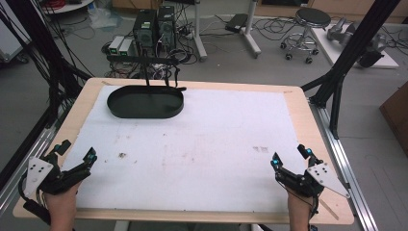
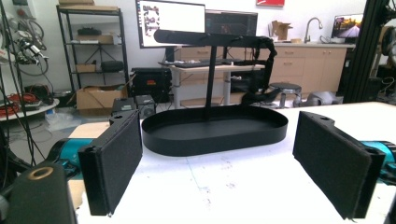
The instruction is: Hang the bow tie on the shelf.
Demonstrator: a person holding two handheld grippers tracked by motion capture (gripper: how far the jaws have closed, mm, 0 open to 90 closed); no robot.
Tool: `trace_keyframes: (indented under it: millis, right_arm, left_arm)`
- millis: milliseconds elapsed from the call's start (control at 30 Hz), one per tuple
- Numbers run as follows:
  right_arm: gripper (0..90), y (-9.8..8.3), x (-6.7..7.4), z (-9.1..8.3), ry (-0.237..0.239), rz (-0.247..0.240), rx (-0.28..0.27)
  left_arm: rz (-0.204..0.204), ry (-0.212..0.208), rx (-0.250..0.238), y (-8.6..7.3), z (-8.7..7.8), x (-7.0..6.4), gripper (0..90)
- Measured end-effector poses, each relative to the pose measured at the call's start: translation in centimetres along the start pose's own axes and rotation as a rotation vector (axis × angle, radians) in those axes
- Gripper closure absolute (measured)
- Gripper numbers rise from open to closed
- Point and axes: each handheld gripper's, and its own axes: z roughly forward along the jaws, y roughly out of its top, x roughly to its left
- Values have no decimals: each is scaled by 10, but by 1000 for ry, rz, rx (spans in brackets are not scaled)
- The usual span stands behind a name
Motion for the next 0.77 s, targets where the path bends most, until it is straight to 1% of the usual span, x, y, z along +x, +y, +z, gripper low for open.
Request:
trace_keyframes:
  millis: [133, 267, 400, 767]
  right_arm:
    - [121, 0, 1, 1, 6, -10, 1]
    - [121, 1, 1, 1, 13, -20, 3]
    - [121, 1, 1, 1, 14, -13, 3]
    - [121, 1, 3, 4, 24, -28, 13]
  left_arm:
    - [7, -5, 12, -2, 1, -1, 161]
    - [9, -7, 14, -2, 2, -2, 162]
    - [11, -8, 17, -3, 2, -2, 162]
    - [16, -11, 30, -4, 3, -3, 162]
